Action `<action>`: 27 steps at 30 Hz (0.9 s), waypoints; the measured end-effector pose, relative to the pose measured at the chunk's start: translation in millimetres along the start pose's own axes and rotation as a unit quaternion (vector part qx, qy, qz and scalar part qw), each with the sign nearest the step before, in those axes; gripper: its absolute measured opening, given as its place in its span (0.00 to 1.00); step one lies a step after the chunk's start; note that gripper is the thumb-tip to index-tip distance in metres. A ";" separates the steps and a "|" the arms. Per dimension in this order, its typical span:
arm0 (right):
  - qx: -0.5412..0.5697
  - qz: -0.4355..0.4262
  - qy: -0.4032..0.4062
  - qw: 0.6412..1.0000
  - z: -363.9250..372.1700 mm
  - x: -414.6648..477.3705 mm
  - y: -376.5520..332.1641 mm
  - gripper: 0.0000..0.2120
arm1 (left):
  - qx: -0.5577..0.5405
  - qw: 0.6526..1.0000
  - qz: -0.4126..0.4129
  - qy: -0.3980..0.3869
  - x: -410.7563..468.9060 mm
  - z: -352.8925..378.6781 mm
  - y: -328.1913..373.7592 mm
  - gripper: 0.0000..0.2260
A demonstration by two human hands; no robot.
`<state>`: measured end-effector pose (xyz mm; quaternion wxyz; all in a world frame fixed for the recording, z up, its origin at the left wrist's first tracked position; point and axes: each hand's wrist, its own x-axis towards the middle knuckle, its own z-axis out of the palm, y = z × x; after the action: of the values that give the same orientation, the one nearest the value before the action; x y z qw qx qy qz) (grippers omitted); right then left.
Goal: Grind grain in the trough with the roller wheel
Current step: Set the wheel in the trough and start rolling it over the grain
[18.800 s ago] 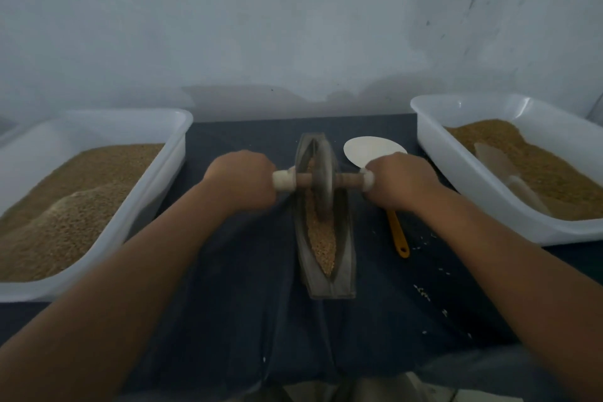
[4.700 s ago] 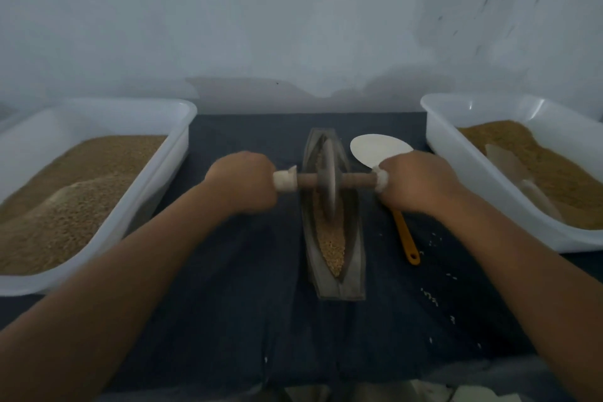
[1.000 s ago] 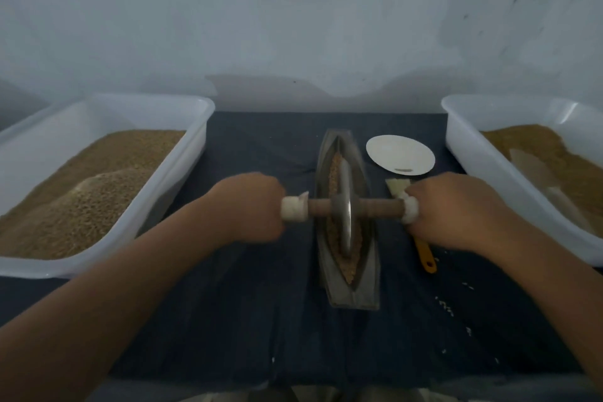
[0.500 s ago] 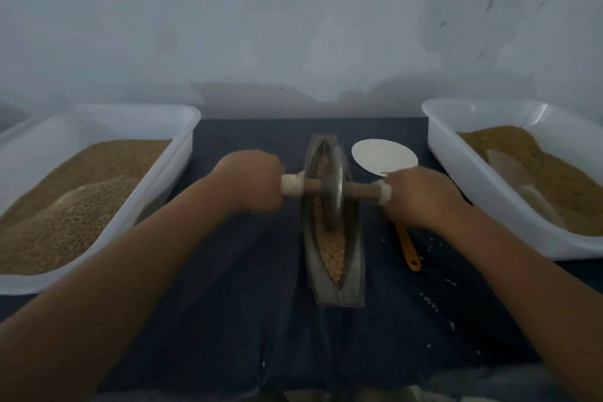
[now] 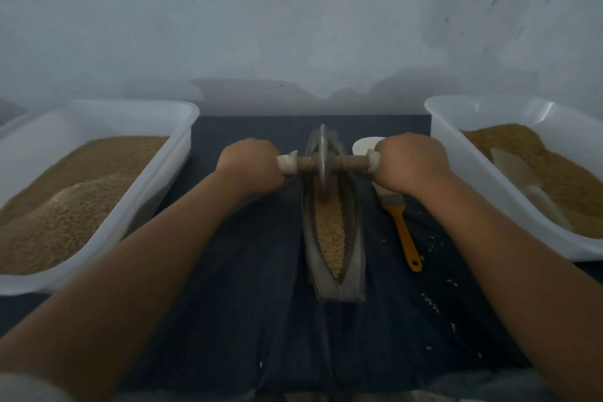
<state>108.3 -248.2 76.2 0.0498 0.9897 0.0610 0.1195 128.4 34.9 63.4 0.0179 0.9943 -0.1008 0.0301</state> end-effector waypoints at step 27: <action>0.037 -0.067 -0.163 0.984 -10.7 -68.3 13.0 0.11 | 0.009 0.998 0.062 -0.012 -90.5 12.2 -7.8 0.11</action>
<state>41.2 -269.2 72.2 0.0307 0.9908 0.1223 -0.0496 42.2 60.1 45.3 0.0057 0.9865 -0.1623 0.0206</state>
